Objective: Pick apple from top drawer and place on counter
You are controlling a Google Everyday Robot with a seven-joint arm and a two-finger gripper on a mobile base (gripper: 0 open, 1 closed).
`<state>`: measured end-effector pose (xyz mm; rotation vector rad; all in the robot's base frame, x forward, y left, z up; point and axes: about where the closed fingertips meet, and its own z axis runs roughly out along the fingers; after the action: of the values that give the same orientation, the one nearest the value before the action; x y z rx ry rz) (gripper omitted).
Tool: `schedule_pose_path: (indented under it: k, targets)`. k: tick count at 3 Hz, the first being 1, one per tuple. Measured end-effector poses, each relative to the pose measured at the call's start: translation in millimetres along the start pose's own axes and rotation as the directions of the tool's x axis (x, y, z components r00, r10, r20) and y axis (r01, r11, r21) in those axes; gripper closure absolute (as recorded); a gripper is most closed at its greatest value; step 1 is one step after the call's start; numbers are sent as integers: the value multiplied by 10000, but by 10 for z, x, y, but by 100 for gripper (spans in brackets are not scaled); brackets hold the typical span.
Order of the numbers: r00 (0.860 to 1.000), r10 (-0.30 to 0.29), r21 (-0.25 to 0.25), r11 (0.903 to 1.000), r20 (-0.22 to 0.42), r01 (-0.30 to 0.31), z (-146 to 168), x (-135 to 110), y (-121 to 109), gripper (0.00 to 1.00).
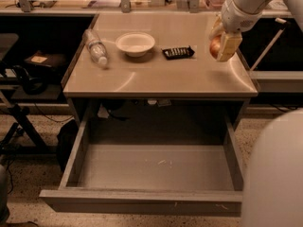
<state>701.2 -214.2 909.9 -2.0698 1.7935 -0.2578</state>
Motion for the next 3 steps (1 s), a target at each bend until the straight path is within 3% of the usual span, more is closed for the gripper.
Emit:
schedule_pose_path:
  k: [1,2,3]
  targets:
    - [9976,484,-616,9971,485,-454,369,233,-42,100]
    - [9886,887,-677,9944,1218,-809,708,326,-127,100]
    - [9876,841,-493,9957,1327,-782,763,309,-217,82]
